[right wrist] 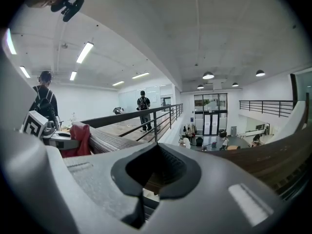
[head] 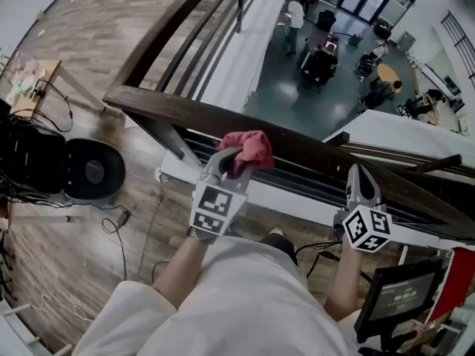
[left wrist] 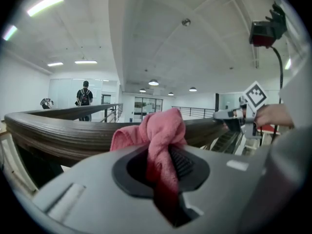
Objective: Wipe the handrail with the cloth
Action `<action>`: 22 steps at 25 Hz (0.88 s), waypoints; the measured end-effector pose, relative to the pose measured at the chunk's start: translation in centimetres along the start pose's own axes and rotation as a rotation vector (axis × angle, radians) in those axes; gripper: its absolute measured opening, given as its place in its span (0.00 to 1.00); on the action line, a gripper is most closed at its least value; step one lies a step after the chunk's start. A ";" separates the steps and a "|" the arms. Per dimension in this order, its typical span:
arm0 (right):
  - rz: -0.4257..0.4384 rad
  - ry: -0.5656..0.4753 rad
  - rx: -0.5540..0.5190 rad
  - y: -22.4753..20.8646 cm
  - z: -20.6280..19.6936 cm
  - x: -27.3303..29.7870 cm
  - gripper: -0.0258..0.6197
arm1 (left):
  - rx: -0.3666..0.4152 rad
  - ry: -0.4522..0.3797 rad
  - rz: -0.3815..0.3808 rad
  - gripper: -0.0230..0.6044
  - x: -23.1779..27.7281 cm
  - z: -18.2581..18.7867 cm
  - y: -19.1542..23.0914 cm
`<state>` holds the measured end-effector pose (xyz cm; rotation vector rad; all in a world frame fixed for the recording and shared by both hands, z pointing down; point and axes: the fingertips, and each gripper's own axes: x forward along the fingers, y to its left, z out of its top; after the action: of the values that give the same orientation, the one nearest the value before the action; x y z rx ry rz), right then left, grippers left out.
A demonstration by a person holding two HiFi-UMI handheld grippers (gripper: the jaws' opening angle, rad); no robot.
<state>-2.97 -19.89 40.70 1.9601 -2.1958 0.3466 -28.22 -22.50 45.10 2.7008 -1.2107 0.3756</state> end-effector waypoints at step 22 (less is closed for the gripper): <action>-0.074 -0.079 0.014 -1.5 -0.2 -0.2 0.04 | 0.045 0.012 0.146 0.15 -3.8 -1.5 9.8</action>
<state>-1.46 -19.80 40.87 2.0908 -2.1659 0.2796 -38.25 -25.97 45.82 2.6509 -1.4170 0.4417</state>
